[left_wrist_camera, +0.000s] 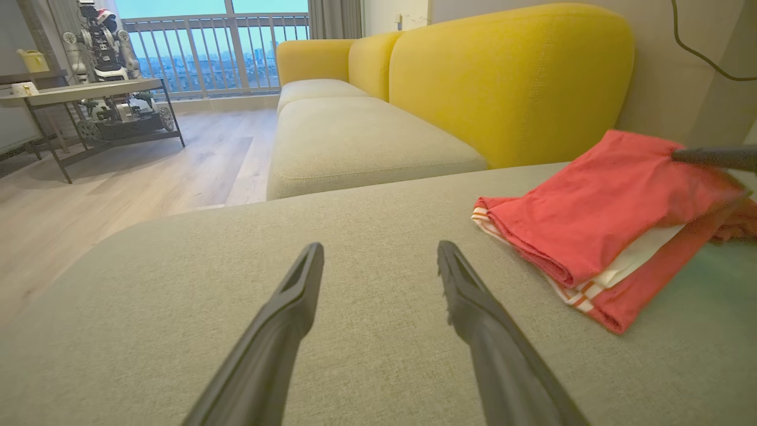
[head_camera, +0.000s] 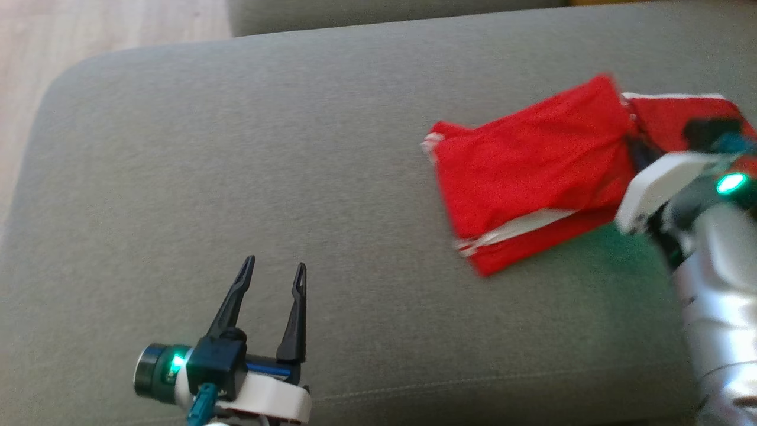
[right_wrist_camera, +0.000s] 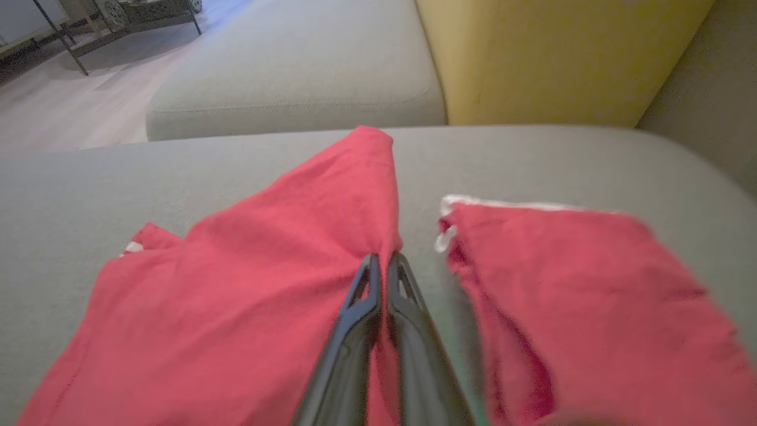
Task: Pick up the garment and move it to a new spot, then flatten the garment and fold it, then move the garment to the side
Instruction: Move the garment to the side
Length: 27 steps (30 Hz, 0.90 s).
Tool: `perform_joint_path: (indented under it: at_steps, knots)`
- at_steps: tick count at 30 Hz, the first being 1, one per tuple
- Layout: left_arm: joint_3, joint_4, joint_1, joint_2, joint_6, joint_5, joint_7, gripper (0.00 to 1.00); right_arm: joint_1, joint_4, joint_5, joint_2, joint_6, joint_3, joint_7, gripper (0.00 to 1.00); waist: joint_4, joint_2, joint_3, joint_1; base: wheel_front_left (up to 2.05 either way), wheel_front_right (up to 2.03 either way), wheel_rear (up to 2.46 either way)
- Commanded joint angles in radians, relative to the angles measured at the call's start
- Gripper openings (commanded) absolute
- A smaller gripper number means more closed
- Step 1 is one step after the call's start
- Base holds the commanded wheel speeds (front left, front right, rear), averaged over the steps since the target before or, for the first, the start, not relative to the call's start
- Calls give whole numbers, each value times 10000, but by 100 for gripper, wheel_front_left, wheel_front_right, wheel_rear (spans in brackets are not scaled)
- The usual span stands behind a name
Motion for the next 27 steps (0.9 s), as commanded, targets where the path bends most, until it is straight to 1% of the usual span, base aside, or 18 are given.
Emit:
perform_joint_path:
  at_steps: [1,6,11,13,14,19,20,21,22,23,27]
  knots:
    - [333,-378,-371,-24,48,95,-122,100,-572,-804,-256,-274,-4,88,213,0,-368,0,81,0,0,0,0]
    - [347,-402,-557,-26,60,121,-122,100,-715,-2097,-701,-806,-4,-184,997,0,-631,0,327,0,0,0,0]
    - [332,-367,-763,-23,7,137,-122,100,-716,-3172,-1009,-1311,-4,-644,1765,0,-654,0,581,0,0,0,0]
    - [304,-340,-834,-25,-20,135,-122,100,-677,-3464,-1104,-1520,-4,-906,1986,0,-593,0,649,0,0,0,0]
    - [304,-340,-834,-25,-20,135,-122,100,-677,-3464,-1104,-1520,-4,-906,1986,0,-593,0,649,0,0,0,0]
    - [315,-307,-963,-12,-42,133,-122,100,-574,-4072,-1382,-1810,-4,-1598,2338,0,-421,0,801,0,0,0,0]
    - [322,-306,-982,-8,-44,131,-122,100,-562,-4118,-1453,-1866,-4,-1720,2365,11,-388,0,826,0,0,0,0]
    - [324,-299,-999,-4,-52,128,-122,100,-532,-4138,-1552,-1895,-4,-1849,2405,32,-353,0,843,0,0,0,0]
    - [323,-287,-1012,-1,-62,123,-122,100,-488,-4141,-1675,-1899,-4,-1991,2442,65,-318,0,855,0,0,0,0]
    - [319,-270,-1026,-1,-72,120,-122,100,-439,-4149,-1812,-1886,-4,-2134,2430,100,-279,0,860,0,0,0,0]
    - [349,-226,-1032,-6,-48,91,-122,100,-92,-4415,-2706,-1674,-4,-2573,2234,100,-149,0,781,0,0,0,0]
